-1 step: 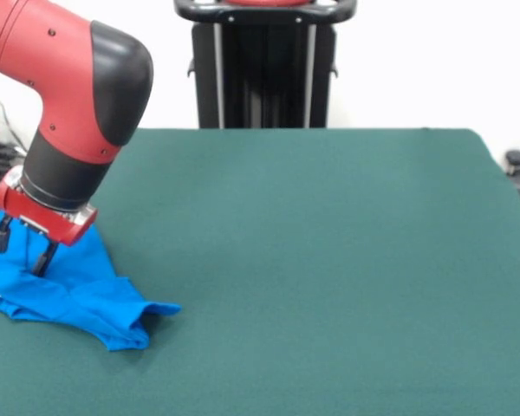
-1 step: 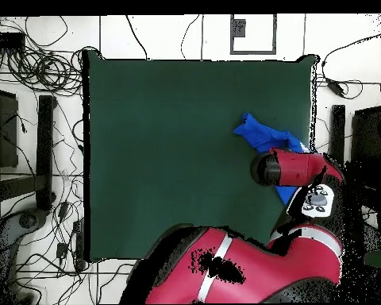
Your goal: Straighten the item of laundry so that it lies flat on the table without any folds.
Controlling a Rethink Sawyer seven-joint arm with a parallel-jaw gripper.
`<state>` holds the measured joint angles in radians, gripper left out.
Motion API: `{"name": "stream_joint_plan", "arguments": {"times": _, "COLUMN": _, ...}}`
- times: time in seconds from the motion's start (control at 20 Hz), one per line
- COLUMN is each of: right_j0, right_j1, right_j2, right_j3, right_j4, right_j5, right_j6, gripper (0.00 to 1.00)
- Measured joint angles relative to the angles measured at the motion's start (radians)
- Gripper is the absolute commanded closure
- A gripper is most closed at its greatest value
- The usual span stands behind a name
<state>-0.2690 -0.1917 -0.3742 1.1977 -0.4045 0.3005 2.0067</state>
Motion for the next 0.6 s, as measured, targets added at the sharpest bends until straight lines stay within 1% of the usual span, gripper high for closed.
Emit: {"name": "stream_joint_plan", "arguments": {"times": 0.6, "right_j0": -0.013, "right_j1": 0.001, "right_j2": 0.001, "right_j3": -0.003, "right_j4": 0.0, "right_j5": -0.003, "right_j6": 0.0, "gripper": 0.0}}
